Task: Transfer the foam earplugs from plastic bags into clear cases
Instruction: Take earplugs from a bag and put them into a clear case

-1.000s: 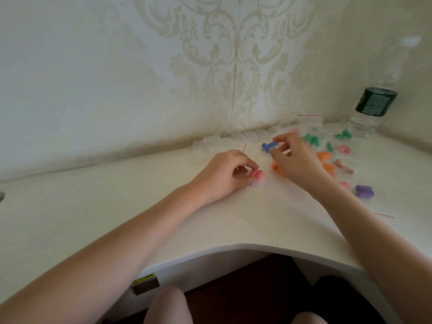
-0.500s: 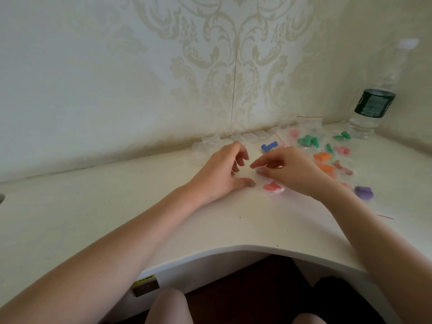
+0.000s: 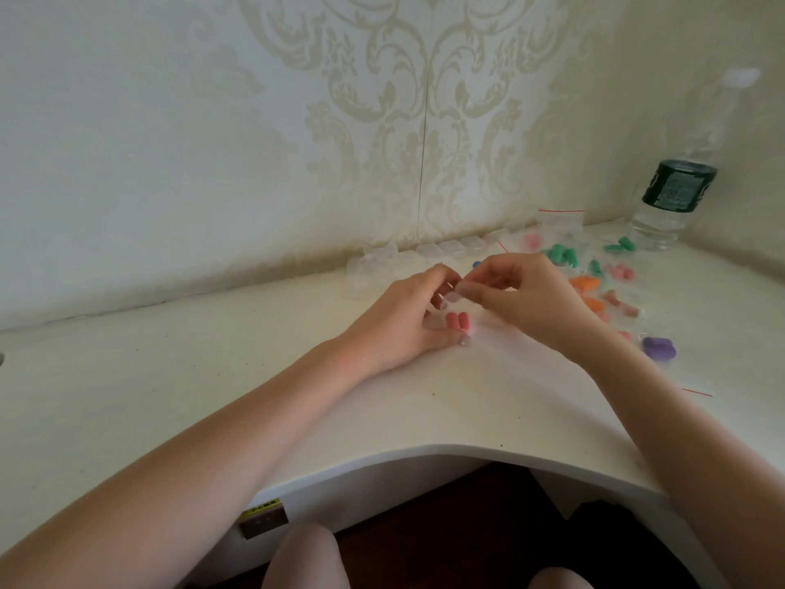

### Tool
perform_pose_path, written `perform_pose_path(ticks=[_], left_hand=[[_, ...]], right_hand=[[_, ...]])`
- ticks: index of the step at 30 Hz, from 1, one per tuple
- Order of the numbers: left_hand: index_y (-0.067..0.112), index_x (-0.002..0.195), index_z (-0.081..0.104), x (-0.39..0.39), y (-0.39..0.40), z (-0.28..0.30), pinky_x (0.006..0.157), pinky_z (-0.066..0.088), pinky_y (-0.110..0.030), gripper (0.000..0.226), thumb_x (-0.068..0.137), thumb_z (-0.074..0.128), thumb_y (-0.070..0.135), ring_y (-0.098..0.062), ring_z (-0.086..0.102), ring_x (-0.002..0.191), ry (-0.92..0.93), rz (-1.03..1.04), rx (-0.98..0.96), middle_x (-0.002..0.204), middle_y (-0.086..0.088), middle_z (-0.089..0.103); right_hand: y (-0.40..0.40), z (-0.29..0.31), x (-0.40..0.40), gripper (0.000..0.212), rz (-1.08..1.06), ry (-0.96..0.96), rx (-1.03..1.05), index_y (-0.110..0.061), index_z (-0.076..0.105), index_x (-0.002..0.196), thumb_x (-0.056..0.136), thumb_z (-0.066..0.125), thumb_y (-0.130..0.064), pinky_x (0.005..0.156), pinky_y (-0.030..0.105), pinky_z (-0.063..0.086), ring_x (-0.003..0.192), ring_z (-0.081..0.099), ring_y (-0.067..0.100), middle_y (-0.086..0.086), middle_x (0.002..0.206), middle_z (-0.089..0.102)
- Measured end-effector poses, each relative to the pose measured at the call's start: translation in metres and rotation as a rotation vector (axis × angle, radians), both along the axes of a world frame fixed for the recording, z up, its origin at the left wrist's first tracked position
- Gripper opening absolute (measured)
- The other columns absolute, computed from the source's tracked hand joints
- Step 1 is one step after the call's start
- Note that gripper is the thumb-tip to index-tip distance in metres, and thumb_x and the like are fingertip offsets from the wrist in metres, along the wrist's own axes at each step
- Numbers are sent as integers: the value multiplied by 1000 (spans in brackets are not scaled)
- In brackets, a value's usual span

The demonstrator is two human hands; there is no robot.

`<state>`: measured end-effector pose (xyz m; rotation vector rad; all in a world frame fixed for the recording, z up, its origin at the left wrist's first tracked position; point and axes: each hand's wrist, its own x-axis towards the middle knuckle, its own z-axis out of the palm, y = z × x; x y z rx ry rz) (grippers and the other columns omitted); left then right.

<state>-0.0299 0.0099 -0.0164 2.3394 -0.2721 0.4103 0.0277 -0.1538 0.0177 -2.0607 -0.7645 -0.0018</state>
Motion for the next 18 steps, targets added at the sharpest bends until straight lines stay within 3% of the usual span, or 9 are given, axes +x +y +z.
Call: perform_pose_path(ticks=[2, 6, 12, 15, 18], left_hand=[[20, 109, 59, 1, 3, 1, 80, 46, -23, 36, 82, 72, 39, -6, 56, 92, -44, 28, 66, 99, 7, 61], [21, 105, 66, 1, 7, 2, 83, 47, -33, 32, 84, 65, 46, -15, 58, 93, -68, 70, 178, 97, 0, 65], [16, 99, 70, 4, 8, 4, 78, 45, -30, 22, 95, 53, 30, -12, 58, 82, -163, 67, 136, 85, 1, 70], [6, 94, 69, 4, 17, 18, 77, 47, -16, 17, 94, 56, 17, -7, 64, 78, -269, 132, 30, 84, -2, 73], [1, 95, 66, 2, 39, 34, 68, 38, -1, 12, 93, 55, 7, 9, 61, 73, -369, 325, -109, 81, 2, 69]], right_hand=[[0, -1, 2, 15, 7, 13, -51, -19, 72, 80, 88, 65, -30, 67, 28, 44, 69, 57, 15, 13, 79, 69], [0, -5, 2, 6, 32, -25, -123, -22, 71, 78, 84, 70, -21, 63, 28, 37, 69, 55, 19, 16, 78, 68], [5, -8, -1, 4, 68, 45, 67, -11, 64, 88, 91, 63, -14, 77, 38, 58, 78, 68, 20, 8, 82, 71], [9, -9, 1, 6, -1, 38, 150, -14, 56, 97, 93, 59, -18, 76, 34, 57, 83, 68, 20, 5, 89, 71], [13, -9, 5, 14, -101, -101, 130, -14, 53, 107, 94, 57, -18, 79, 29, 53, 92, 63, 17, 1, 104, 66]])
